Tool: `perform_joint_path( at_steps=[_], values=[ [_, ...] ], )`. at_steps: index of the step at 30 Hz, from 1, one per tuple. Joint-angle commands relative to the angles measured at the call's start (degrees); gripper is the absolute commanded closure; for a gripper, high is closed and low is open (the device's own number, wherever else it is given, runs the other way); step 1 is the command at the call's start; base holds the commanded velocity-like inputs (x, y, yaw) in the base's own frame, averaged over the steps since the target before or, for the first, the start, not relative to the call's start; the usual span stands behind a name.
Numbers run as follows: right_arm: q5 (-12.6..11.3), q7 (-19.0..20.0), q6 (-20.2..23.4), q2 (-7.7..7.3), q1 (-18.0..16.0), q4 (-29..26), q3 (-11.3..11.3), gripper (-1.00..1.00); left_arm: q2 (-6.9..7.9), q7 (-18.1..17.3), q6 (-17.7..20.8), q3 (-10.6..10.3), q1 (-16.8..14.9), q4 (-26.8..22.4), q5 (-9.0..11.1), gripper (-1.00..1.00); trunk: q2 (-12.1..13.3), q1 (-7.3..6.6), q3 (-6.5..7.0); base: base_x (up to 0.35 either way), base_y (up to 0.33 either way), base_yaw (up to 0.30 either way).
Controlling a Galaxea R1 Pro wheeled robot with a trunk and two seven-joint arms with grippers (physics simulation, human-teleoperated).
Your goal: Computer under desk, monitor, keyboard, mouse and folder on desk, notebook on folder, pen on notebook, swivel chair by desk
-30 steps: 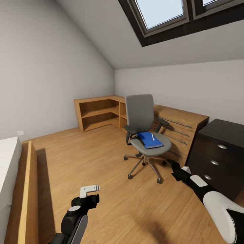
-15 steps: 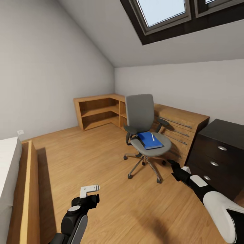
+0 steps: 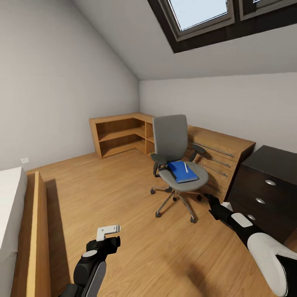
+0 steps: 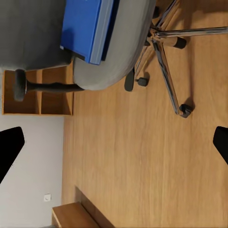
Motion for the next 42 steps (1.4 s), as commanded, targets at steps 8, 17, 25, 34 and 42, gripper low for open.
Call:
perform_joint_path(
  at_steps=[8, 17, 25, 34, 42],
  values=[
    [0.0, 2.43, -1.17, -0.01, 0.2, -0.32, -0.27, -1.0, 0.01, 0.57, 0.13, -0.09, -0.04, -0.04, 0.65, -1.0, 3.2, -1.77, 1.33, 0.0, 0.0, 0.003],
    [1.37, 3.74, -10.44, 0.56, 1.61, -2.72, 0.07, -1.0, 0.01, 0.63, 0.13, -0.19, -0.04, 0.03, 0.66, -1.0, 6.81, -3.75, 2.94, 0.0, 0.0, 0.0],
    [7.65, -3.46, -13.55, 3.33, 6.2, -13.93, 0.23, -1.0, 0.01, 0.71, 0.13, -0.27, -0.04, 0.03, 0.66, -1.0, 10.01, -5.5, 4.37, 0.0, 0.0, 0.0],
    [15.76, -19.38, -16.4, 8.37, 13.8, -33.03, 0.26, -1.0, 0.01, 0.74, 0.13, -0.29, -0.04, 0.03, 0.63, -1.0, 13.62, -7.48, 5.99, 0.0, 0.0, 0.0],
    [25.39, -26.42, -16.4, 13.54, 23.14, -52.2, 0.26, -1.0, 0.01, 0.75, 0.13, -0.31, -0.04, 0.03, 0.59, -1.0, 16.83, -9.24, 7.42, 0.0, 0.0, -0.008]
  ],
)
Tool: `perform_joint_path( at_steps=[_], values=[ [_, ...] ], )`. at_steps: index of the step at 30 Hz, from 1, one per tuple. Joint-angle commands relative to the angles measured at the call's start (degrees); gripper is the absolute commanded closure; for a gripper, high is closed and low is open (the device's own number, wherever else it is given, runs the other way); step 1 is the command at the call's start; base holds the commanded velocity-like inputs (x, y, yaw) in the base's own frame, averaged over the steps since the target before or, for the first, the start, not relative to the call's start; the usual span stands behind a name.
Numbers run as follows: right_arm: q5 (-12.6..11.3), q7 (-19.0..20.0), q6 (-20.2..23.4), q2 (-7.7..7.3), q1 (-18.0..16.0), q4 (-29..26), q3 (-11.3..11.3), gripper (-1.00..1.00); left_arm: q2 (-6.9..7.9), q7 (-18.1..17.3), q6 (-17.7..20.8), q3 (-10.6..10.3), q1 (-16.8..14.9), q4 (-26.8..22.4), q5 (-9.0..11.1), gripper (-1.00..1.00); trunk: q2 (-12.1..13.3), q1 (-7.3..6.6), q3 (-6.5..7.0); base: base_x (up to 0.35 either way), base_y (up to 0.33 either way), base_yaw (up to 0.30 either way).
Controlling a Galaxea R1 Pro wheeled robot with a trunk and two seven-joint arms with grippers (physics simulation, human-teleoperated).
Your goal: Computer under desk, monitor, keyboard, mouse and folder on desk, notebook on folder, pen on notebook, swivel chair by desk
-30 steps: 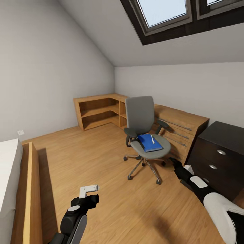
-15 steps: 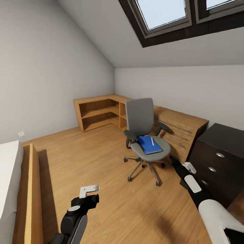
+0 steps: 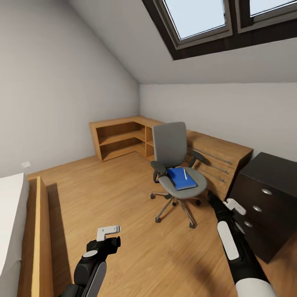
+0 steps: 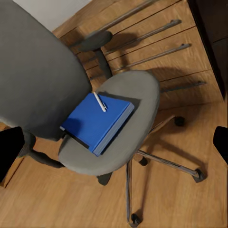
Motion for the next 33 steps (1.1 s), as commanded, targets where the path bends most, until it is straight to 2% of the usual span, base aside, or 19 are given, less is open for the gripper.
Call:
perform_joint_path(
  at_steps=[1, 6, 11, 25, 33],
  values=[
    [1.72, -0.68, 0.51, 0.93, 0.91, -2.39, -0.09, -1.0, 0.01, 0.57, 0.11, -0.09, -0.04, -0.06, 0.61, -1.0, 0.38, -0.23, 0.12, 0.0, 0.0, -0.113],
    [5.71, -1.28, 0.98, 2.47, 2.01, -5.04, -0.01, -1.0, 0.0, 0.62, 0.06, -0.18, -0.04, -0.06, 0.6, -1.0, 2.39, -1.33, 1.02, 0.0, 0.0, -0.177],
    [8.32, -1.49, 1.24, 3.28, 2.4, -5.96, 0.38, -1.0, 0.01, 0.64, 0.05, -0.21, -0.04, -0.06, 0.6, -1.0, 4.4, -2.43, 1.95, 0.0, 0.0, -0.229],
    [9.36, -1.56, 1.43, 3.54, 2.54, -6.13, 2.32, -1.0, -0.06, 1.51, -1.27, -0.23, -0.04, -0.14, 0.5, -1.0, 10.01, -5.5, 4.71, 0.0, 0.0, -0.249],
    [9.4, -1.44, 2.63, 3.49, 2.54, -6.13, 2.68, -1.0, -0.02, 2.46, -2.45, -0.29, -0.04, -0.15, 0.51, -1.0, 10.01, -5.5, 4.88, 0.0, 0.0, -0.252]
  ],
)
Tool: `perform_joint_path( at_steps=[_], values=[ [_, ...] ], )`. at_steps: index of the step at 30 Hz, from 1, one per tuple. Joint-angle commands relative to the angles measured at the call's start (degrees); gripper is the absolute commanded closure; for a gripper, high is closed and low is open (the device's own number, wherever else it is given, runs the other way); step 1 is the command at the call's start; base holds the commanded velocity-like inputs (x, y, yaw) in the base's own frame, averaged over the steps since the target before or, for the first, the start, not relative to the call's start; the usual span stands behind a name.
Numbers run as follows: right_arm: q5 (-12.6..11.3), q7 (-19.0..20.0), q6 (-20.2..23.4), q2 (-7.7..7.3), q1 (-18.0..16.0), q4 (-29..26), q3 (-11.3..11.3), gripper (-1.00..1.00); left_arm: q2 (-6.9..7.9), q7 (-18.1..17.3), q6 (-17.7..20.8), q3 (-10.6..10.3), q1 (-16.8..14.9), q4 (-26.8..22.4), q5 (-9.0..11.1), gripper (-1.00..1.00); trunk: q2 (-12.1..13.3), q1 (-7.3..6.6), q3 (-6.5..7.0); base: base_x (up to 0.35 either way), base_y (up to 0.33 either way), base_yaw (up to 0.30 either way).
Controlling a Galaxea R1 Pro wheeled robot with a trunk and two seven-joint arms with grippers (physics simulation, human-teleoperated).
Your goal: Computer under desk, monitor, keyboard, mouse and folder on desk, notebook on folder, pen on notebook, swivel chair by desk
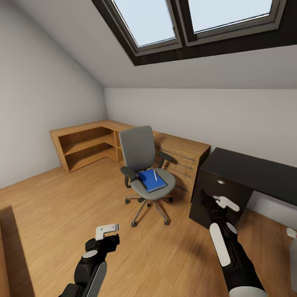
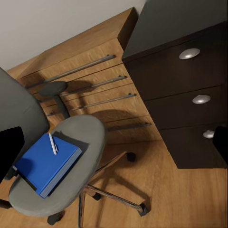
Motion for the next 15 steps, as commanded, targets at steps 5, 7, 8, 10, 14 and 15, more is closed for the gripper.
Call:
perform_joint_path(
  at_steps=[5, 7, 8, 10, 14, 15],
  values=[
    [-0.34, -0.13, 0.69, 0.03, -0.04, -0.1, 0.04, -1.0, 0.1, 0.74, -0.12, -0.01, -0.04, -0.03, 0.61, -1.0, -0.04, 0.0, 0.05, -0.001, 0.001, -0.252],
    [-0.33, -0.12, 0.79, 0.03, -0.04, -0.1, 0.06, -1.0, 0.13, 0.82, -0.18, 0.0, -0.04, 0.0, 0.62, -1.0, -0.04, 0.0, 0.09, -0.06, 0.094, -0.252],
    [-0.33, -0.12, 0.8, 0.03, -0.04, -0.1, 0.07, -1.0, 0.13, 0.82, -0.19, 0.0, -0.04, 0.0, 0.62, -1.0, -0.04, 0.0, 0.11, -0.1, 0.178, -0.252],
    [-0.32, -0.12, 0.84, 0.03, -0.04, -0.1, 0.13, -1.0, 0.13, 0.84, -0.2, 0.0, -0.04, 0.01, 0.62, -1.0, -0.04, 0.0, 0.16, -0.123, 0.232, -0.252],
    [-0.27, -0.12, 1.07, -0.02, -0.04, -0.13, 0.15, -1.0, 0.13, 0.85, -0.21, 0.0, -0.04, 0.01, 0.65, -1.0, -0.04, 0.0, 0.24, -0.144, 0.281, -0.252],
    [-0.26, -0.12, 1.15, -0.03, -0.04, -0.14, 0.15, -1.0, 0.14, 0.85, -0.21, 0.0, -0.04, 0.01, 0.64, -1.0, -0.04, 0.0, 0.27, -0.148, 0.291, -0.252]
  ],
)
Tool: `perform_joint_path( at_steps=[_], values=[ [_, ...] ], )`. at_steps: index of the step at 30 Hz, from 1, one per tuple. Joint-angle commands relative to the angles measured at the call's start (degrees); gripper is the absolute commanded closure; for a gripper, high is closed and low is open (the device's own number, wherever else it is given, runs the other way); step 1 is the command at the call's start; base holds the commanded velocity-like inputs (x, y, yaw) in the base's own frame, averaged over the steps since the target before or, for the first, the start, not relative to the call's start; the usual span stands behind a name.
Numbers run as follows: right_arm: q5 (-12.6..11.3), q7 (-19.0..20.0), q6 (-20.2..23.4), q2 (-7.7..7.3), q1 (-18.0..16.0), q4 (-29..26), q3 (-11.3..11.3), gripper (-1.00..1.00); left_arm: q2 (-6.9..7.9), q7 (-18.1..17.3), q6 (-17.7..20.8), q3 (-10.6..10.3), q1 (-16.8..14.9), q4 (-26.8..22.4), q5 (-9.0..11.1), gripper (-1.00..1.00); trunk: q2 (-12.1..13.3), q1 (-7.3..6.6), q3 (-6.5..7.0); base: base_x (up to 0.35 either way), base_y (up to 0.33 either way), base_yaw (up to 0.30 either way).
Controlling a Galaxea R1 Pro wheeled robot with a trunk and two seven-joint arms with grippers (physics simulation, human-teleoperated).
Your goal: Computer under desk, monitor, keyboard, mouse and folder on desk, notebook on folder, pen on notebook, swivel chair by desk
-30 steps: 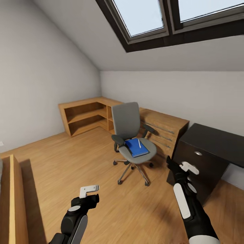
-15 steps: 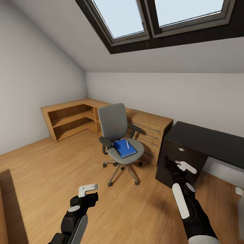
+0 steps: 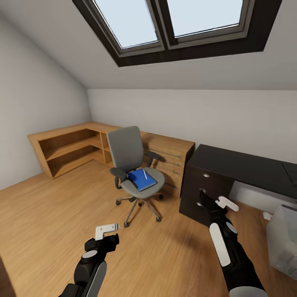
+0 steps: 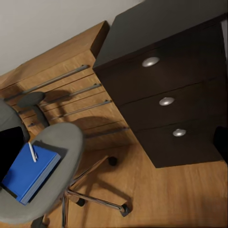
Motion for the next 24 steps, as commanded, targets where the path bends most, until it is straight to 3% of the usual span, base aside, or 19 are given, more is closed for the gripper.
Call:
perform_joint_path(
  at_steps=[1, 12, 24],
  values=[
    [-0.35, -0.17, 0.36, 0.05, -0.04, -0.12, -0.06, -1.0, 0.03, 0.56, 0.11, -0.07, -0.03, -0.07, 0.61, -1.0, -0.04, -0.02, -0.04, -0.149, 0.293, -0.252],
    [0.83, -0.24, 2.84, 0.05, -0.04, -0.63, 1.45, -1.0, 0.03, 0.56, 0.11, -0.15, -0.03, 0.07, 0.66, -1.0, -0.04, -0.02, 0.2, -0.151, 0.28, -0.252],
    [3.99, -0.26, 12.15, 0.09, 0.39, -7.66, 1.71, -1.0, 0.03, 0.52, 0.11, -0.24, -0.03, 0.2, 0.66, -1.0, -0.04, -0.02, 0.46, -0.032, 0.049, -0.252]
  ],
)
